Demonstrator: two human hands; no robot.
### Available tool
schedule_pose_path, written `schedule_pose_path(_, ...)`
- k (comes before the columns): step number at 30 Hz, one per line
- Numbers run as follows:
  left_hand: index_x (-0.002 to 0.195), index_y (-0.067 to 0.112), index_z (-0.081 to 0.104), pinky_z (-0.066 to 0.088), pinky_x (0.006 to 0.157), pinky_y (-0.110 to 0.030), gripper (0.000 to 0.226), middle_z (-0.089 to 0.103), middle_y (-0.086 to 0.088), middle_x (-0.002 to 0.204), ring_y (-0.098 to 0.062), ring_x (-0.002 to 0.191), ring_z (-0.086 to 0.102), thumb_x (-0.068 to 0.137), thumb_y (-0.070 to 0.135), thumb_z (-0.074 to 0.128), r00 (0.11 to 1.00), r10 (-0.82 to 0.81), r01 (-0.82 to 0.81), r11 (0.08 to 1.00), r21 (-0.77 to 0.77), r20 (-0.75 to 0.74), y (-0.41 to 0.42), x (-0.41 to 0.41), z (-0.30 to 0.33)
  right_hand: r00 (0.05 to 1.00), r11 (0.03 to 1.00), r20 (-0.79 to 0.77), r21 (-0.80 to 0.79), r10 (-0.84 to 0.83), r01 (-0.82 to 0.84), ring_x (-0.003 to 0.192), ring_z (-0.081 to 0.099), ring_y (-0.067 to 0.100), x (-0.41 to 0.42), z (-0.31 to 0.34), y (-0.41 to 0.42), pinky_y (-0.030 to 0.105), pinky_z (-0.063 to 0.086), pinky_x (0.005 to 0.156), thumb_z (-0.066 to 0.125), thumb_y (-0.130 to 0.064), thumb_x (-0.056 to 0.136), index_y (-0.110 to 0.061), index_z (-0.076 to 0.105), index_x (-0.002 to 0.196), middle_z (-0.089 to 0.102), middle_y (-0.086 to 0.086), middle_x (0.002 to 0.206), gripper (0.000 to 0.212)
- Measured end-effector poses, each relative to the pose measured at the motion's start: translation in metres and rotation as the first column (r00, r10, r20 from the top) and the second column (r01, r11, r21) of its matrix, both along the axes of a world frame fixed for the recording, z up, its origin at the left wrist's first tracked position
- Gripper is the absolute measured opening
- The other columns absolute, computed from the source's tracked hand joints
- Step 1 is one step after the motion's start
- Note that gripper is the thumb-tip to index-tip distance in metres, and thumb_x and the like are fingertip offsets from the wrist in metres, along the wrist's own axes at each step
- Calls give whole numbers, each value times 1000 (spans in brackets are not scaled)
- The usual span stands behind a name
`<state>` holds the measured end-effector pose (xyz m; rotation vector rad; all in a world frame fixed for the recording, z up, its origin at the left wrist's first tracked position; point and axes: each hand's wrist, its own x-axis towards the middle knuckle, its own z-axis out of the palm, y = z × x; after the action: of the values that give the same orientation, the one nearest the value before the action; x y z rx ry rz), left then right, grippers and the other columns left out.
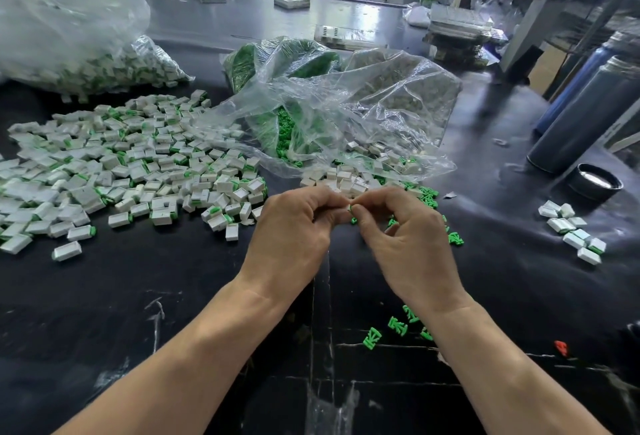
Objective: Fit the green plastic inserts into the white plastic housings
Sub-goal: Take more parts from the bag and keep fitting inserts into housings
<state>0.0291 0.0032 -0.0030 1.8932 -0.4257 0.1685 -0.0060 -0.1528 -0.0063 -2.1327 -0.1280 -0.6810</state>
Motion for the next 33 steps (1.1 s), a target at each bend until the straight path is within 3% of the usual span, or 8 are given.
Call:
schedule_pose_path(7, 87, 27, 79, 60, 77, -23, 25, 76, 18, 80, 4, 77, 72, 87, 2, 77, 999, -4, 5, 1000, 9, -44, 2, 4, 2, 999, 999, -3, -4, -44, 44, 71, 62, 2, 3, -1, -3, 7, 41, 64, 75, -11, 91, -25, 70, 88, 67, -14, 79, 15)
schedule_pose_path(9, 81, 29, 77, 60, 71, -22, 28, 77, 14, 77, 1, 71, 71, 87, 2, 77, 994, 12, -20, 997, -70, -111, 4, 6, 3, 997, 991, -20, 107, -72, 74, 64, 63, 4, 5, 1, -12, 18, 50, 64, 73, -17, 94, -31, 69, 87, 69, -13, 77, 17)
schedule_pose_path(12, 84, 20, 78, 57, 61, -21, 19, 76, -1, 73, -7, 61, 65, 89, 2, 75, 970, -42, -23, 965, -262, -240, 7, 9, 7, 997, 985, -68, 166, -40, 51, 71, 67, 10, 5, 0, -19, 41, 60, 69, 74, -22, 96, -29, 74, 95, 72, -14, 83, 7)
schedule_pose_path(14, 88, 15, 79, 56, 60, -19, 14, 76, -7, 75, -8, 60, 65, 91, 3, 73, 960, -79, -8, 952, -306, -269, 6, 9, 9, 997, 987, -77, 161, 4, 8, 77, 69, 12, 3, -1, -14, 39, 60, 68, 76, -21, 94, -29, 76, 97, 73, -13, 87, 9)
schedule_pose_path(18, 89, 15, 79, 58, 60, -21, 13, 75, -6, 72, -8, 60, 64, 92, 4, 72, 948, -127, 24, 943, -332, -291, 5, 8, 9, 999, 995, -28, 92, 34, -32, 78, 68, 11, 4, -2, -7, 13, 47, 66, 79, -15, 91, -33, 76, 99, 73, -10, 92, 20)
schedule_pose_path(25, 88, 19, 80, 59, 63, -23, 17, 75, -5, 73, -11, 62, 63, 92, 5, 72, 945, -157, 76, 958, -275, -288, 5, 8, 8, 1000, 998, 18, -53, 17, -16, 86, 65, 5, 3, 1, -7, 11, 45, 75, 81, -10, 89, -17, 80, 100, 73, -10, 93, 13)
schedule_pose_path(28, 93, 10, 80, 57, 63, -22, 11, 74, -4, 73, -10, 62, 62, 92, 3, 72, 943, -155, 76, 962, -262, -296, 6, 8, 9, 998, 989, 59, -145, 24, -15, 89, 65, 5, 1, 3, -6, 19, 52, 81, 79, -9, 91, -14, 80, 102, 74, -6, 97, 13)
schedule_pose_path(33, 96, 5, 79, 57, 61, -22, 8, 74, -7, 74, -12, 61, 62, 92, 4, 72, 940, -153, 78, 967, -242, -305, 4, 6, 10, 998, 980, 62, -197, 8, 4, 75, 64, 15, 1, 1, -4, 37, 57, 70, 75, -9, 92, -13, 78, 106, 71, -5, 96, 14)
